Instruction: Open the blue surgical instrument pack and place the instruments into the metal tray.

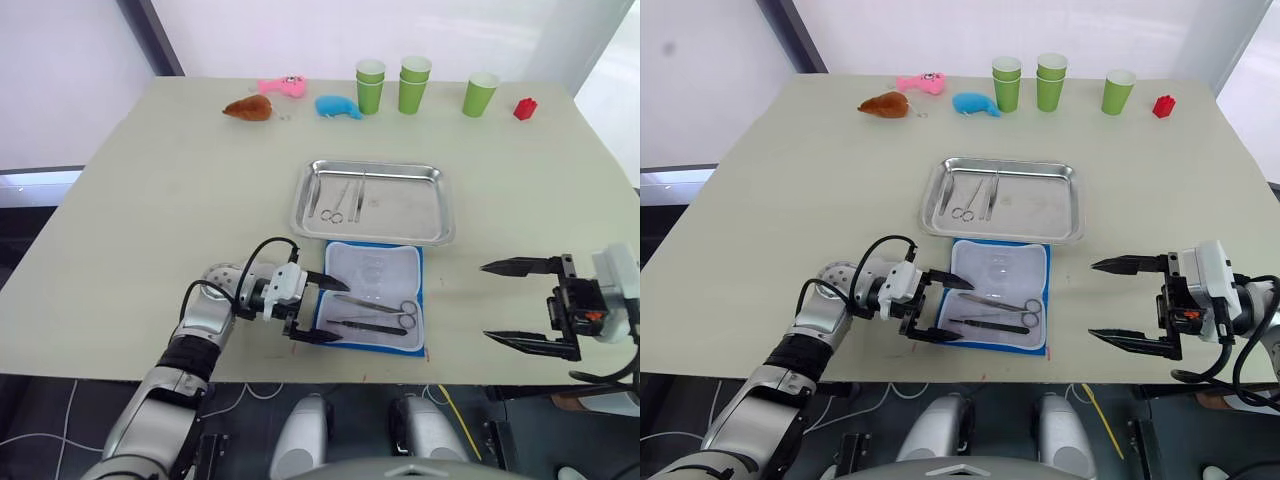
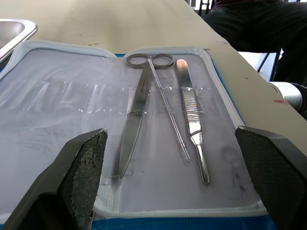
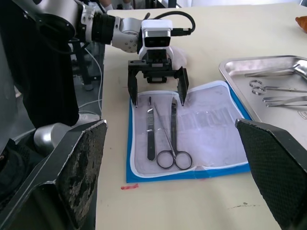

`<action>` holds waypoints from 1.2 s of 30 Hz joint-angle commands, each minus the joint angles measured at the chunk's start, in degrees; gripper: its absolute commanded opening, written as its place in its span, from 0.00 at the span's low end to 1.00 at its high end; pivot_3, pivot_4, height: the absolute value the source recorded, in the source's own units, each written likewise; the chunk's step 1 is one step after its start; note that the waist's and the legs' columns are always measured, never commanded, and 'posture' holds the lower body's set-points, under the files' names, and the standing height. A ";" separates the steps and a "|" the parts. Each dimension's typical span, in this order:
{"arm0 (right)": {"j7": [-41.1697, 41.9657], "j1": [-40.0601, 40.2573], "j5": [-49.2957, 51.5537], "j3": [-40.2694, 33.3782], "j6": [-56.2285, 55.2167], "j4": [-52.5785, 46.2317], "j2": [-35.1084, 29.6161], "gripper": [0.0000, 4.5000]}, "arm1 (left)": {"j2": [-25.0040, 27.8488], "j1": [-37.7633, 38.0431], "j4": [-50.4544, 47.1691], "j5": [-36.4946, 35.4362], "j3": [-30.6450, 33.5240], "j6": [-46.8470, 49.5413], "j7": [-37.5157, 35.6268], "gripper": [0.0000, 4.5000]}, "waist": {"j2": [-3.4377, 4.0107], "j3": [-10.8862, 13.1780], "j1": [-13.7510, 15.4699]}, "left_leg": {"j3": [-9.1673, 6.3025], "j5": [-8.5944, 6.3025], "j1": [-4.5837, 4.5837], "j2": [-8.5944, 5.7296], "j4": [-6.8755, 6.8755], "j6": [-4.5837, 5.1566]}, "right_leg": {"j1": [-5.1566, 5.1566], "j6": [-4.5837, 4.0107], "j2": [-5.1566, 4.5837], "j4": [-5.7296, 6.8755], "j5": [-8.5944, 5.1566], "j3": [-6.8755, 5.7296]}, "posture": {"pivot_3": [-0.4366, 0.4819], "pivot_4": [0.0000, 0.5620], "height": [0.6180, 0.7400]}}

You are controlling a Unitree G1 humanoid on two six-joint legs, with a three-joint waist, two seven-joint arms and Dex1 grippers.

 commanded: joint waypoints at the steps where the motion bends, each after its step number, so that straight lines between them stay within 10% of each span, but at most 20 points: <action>1: -5.64 -3.64 -4.26 4.03 0.88 -1.52 1.03 1.00 | -0.38 1.76 3.73 2.95 -2.67 0.65 -2.01 1.00 | 0.05 -0.03 -0.04 | 0.00 0.00 0.01 0.00 0.00 0.00 | 0.01 0.00 0.00 0.00 0.00 0.00 | 0.48 0.27 1.00; 19: -20.81 -22.36 -29.62 31.67 3.34 11.05 14.96 1.00 | -1.22 1.08 4.20 3.46 -3.43 2.64 -1.77 1.00 | 0.32 -0.20 0.03 | -0.05 0.01 0.00 -0.02 0.04 0.01 | 0.00 -0.05 0.03 0.06 0.02 -0.03 | 0.48 0.27 1.00; 36: -20.21 -20.54 -36.51 37.91 8.22 11.79 14.17 1.00 | -1.21 1.90 2.96 3.52 -3.01 4.26 -0.33 1.00 | 0.36 -0.74 -0.16 | -0.04 0.01 0.04 -0.02 0.05 0.01 | 0.01 -0.05 0.04 0.08 0.02 -0.01 | 0.48 0.27 1.00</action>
